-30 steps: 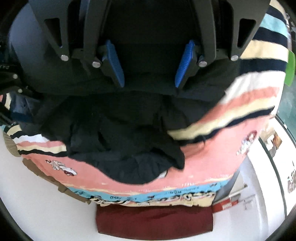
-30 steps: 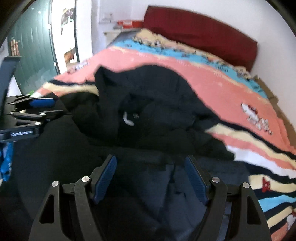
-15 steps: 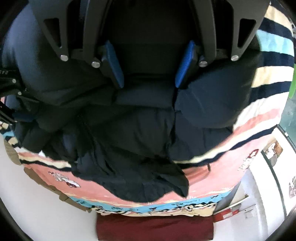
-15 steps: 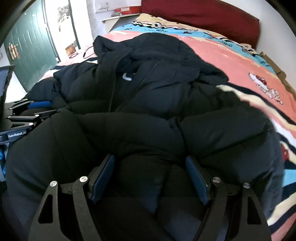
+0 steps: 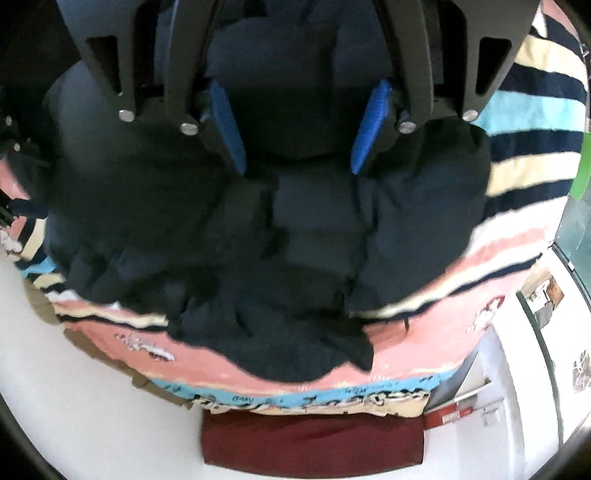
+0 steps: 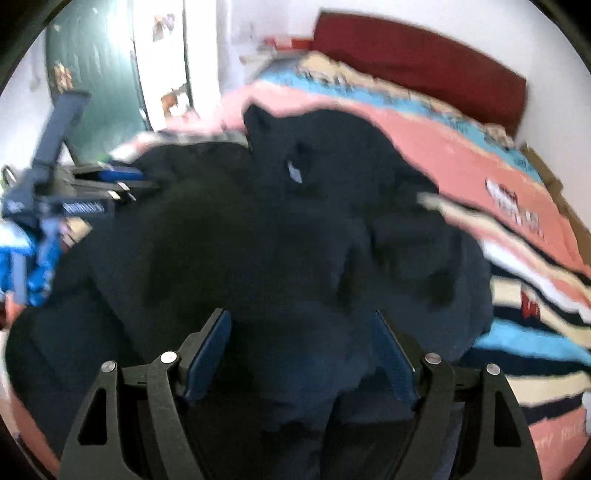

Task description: Fold large clothes

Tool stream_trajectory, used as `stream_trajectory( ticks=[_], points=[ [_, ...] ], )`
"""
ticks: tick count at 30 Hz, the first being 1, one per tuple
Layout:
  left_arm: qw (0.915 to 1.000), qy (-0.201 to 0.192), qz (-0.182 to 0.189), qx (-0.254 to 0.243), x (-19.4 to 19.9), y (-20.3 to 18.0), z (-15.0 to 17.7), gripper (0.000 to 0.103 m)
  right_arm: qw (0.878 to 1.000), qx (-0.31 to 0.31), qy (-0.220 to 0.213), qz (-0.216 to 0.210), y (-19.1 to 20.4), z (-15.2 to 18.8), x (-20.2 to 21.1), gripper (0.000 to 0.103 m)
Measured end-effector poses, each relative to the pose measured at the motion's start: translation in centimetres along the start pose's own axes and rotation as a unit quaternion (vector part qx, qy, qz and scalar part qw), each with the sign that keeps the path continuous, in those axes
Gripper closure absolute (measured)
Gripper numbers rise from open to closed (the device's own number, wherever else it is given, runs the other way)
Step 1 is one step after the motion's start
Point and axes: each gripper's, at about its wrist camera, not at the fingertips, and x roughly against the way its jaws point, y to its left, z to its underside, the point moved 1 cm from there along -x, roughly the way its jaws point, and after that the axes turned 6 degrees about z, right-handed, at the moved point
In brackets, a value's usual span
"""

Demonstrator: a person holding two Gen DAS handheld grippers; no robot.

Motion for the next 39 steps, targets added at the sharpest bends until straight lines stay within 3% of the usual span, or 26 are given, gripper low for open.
stream_trajectory(
  ticks=[3, 6, 10, 14, 18, 22, 28, 32, 39],
  points=[
    [1.0, -0.004, 0.003, -0.003, -0.2, -0.1, 0.4, 0.041, 0.999, -0.031, 0.025, -0.014, -0.8, 0.7, -2.1, 0.018],
    [0.9995, 0.03, 0.002, -0.01, 0.1, 0.0, -0.7, 0.042, 0.999, -0.027, 0.025, -0.017, -1.0, 0.2, -1.3, 0.018],
    [0.9996, -0.01, 0.025, 0.013, 3.5, 1.8, -3.7, 0.038, 0.999, -0.024, -0.009, -0.029, -2.8, -1.2, 2.1, 0.018],
    [0.9984, -0.022, 0.027, 0.045, 4.4, 5.3, -9.0, 0.032, 0.997, -0.048, -0.048, -0.022, -7.2, -5.7, 3.8, 0.018],
    [0.9958, -0.023, 0.027, 0.084, 2.5, 9.3, -15.0, 0.031, 0.994, -0.077, -0.069, -0.019, -11.1, -11.3, 2.1, 0.014],
    [0.9904, -0.01, 0.056, 0.126, -2.1, 12.2, -20.7, 0.031, 0.989, -0.12, -0.066, -0.048, -14.7, -17.4, -2.8, 0.012],
    [0.9831, 0.011, 0.098, 0.154, -10.9, 12.6, -26.7, 0.031, 0.983, -0.15, -0.052, -0.091, -17.7, -24.7, -12.9, 0.009],
    [0.9804, 0.028, 0.113, 0.159, -16.5, 12.4, -28.5, 0.031, 0.985, -0.143, -0.028, -0.094, -17.9, -27.3, -19.5, 0.009],
    [0.9743, 0.044, 0.133, 0.177, -22.6, 13.9, -29.7, 0.031, 0.983, -0.152, 0.01, -0.106, -19.1, -28.0, -27.1, 0.009]
  ],
)
